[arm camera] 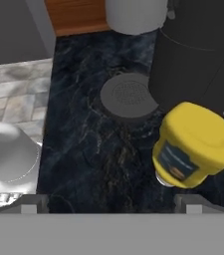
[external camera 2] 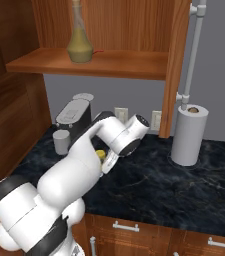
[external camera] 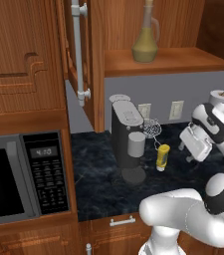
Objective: Pick the mustard and oil and vinegar bottle from the counter and place them in the cabinet.
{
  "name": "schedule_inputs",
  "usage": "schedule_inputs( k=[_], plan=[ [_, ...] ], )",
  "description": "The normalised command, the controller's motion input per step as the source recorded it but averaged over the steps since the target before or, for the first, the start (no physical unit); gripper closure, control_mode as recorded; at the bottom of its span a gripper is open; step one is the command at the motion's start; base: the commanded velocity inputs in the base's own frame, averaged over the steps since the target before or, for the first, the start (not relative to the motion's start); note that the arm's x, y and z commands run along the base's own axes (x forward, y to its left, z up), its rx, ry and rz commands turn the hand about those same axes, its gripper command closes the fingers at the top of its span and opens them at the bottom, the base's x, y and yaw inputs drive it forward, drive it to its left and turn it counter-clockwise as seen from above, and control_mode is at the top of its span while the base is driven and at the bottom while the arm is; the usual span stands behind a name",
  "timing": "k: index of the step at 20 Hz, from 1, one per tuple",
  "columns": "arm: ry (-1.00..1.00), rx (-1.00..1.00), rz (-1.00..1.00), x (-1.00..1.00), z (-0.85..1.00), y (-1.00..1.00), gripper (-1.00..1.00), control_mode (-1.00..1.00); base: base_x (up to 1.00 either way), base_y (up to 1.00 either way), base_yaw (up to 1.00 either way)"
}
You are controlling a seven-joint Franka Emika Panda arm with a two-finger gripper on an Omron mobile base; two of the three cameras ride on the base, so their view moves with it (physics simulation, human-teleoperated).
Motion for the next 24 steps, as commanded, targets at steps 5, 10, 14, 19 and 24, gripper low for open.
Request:
schedule_inputs(
  k=[5,10,14,19,24],
  plan=[
    [0.00,0.04,0.11,0.22,0.00,0.05,-1.00,-1.00,0.00,0.00,0.00],
    [0.00,0.04,0.14,0.19,0.00,0.02,-1.00,-1.00,0.00,0.00,0.00],
    [0.00,0.02,0.16,0.13,0.00,0.00,-1.00,-1.00,0.00,0.00,0.00],
    [0.00,0.01,0.14,0.17,0.00,0.00,-1.00,-1.00,0.00,0.00,0.00],
    [0.00,0.02,0.10,0.22,0.00,0.01,-1.00,-1.00,0.00,0.00,0.00]
  ],
)
